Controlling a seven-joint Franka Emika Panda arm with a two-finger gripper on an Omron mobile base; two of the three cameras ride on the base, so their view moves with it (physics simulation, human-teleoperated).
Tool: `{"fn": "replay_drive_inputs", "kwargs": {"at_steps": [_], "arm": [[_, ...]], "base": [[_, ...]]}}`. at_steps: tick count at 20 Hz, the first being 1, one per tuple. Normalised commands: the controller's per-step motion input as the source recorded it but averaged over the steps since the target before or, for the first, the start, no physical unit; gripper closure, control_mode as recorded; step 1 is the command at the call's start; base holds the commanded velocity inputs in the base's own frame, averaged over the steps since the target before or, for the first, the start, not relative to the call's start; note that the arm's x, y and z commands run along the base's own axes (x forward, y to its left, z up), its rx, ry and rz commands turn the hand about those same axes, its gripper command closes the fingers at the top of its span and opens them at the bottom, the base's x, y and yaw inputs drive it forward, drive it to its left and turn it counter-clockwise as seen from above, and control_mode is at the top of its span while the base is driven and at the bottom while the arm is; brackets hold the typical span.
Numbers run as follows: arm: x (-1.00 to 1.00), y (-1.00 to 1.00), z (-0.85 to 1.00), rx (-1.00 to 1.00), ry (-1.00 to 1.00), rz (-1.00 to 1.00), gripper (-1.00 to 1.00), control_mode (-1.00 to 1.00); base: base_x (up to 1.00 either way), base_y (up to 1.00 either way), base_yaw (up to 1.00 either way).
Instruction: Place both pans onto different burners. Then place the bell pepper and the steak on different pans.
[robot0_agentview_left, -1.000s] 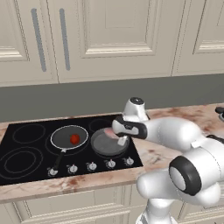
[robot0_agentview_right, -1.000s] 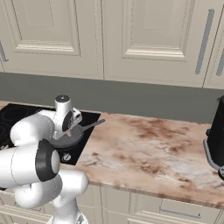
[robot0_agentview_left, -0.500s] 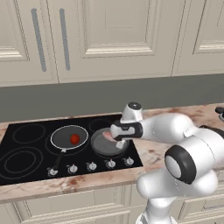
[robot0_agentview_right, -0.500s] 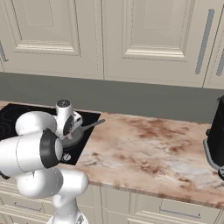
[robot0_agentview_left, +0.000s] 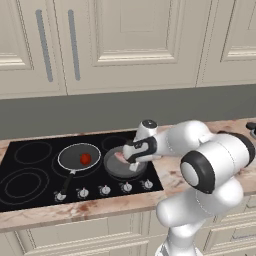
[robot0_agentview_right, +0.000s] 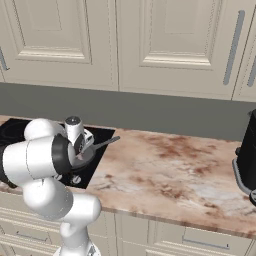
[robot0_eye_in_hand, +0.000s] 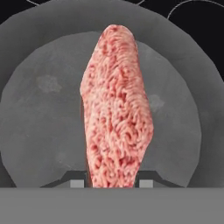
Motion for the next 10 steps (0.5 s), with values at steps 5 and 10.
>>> {"fn": "replay_drive_inputs", "kwargs": {"at_steps": [5,10], "arm": [[0.05,0.00,-0.22,0.00,0.00,0.00,1.00,-1.00],[0.03,0.00,-0.18,0.00,0.00,0.00,1.00,-1.00]], "base": [[0.00,0.00,0.00],[0.00,0.00,0.00]]}}
